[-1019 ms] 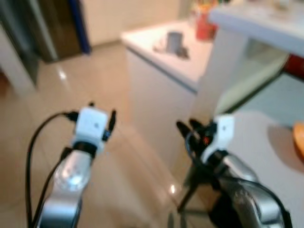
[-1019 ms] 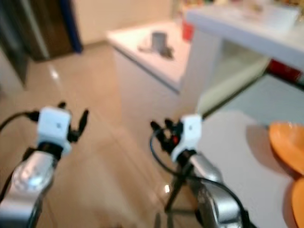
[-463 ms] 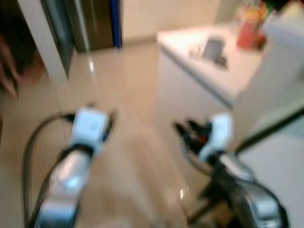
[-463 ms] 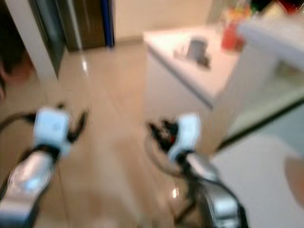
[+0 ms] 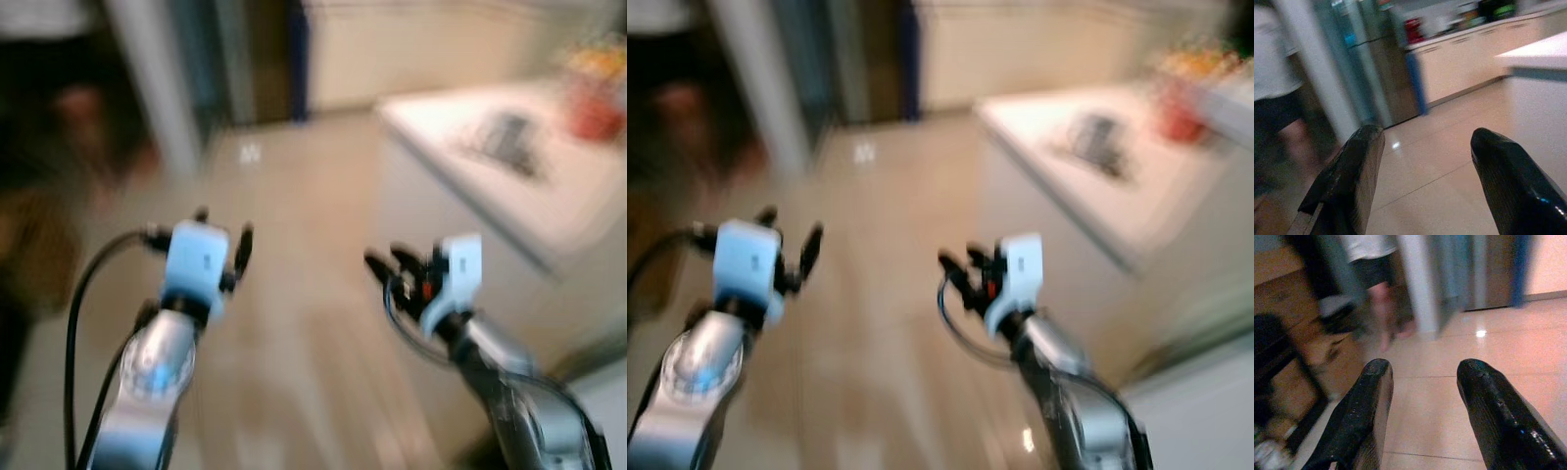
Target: Setting the table
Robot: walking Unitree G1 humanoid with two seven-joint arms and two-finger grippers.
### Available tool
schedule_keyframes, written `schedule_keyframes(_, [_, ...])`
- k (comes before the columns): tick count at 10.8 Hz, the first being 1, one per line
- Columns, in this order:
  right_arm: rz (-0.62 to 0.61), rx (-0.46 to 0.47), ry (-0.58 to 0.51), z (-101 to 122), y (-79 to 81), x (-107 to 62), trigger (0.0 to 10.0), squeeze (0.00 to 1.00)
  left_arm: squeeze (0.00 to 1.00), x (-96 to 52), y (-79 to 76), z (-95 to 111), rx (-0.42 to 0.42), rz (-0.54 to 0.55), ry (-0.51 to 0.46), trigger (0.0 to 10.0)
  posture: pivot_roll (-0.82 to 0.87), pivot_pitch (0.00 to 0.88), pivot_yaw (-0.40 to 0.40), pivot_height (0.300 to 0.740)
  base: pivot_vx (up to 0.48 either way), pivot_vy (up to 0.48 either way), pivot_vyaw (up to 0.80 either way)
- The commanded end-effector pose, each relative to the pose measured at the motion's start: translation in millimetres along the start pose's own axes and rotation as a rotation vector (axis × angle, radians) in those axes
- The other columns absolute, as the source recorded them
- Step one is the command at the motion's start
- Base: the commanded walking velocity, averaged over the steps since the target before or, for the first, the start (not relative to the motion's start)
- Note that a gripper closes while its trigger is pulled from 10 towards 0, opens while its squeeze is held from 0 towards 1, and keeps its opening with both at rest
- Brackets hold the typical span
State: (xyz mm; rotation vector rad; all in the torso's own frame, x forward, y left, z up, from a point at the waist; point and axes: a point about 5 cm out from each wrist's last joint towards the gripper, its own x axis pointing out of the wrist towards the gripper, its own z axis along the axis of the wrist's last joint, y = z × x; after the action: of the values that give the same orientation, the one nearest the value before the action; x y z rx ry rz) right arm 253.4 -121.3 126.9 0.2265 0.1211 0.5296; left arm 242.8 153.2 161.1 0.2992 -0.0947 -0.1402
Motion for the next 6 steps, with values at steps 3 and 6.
schedule_keyframes(3, [0.02, -0.005, -0.035, 9.0, 5.7, 3.9, 10.0, 0.0, 0.0, 4.3, 8.5, 1.3, 0.014, 0.013, -0.002, 10.0, 0.08, 0.0, -0.035, 0.74, 0.385, 0.0, 0.8])
schedule_keyframes(6, [0.002, -0.005, -0.074, 14.0, 4.9, 3.5, 10.0, 0.0, 0.0, -0.2, 6.6, -0.9, 0.021, 0.008, 0.008, 10.0, 0.09, 0.0, -0.038, 0.74, 0.386, 0.0, 0.0])
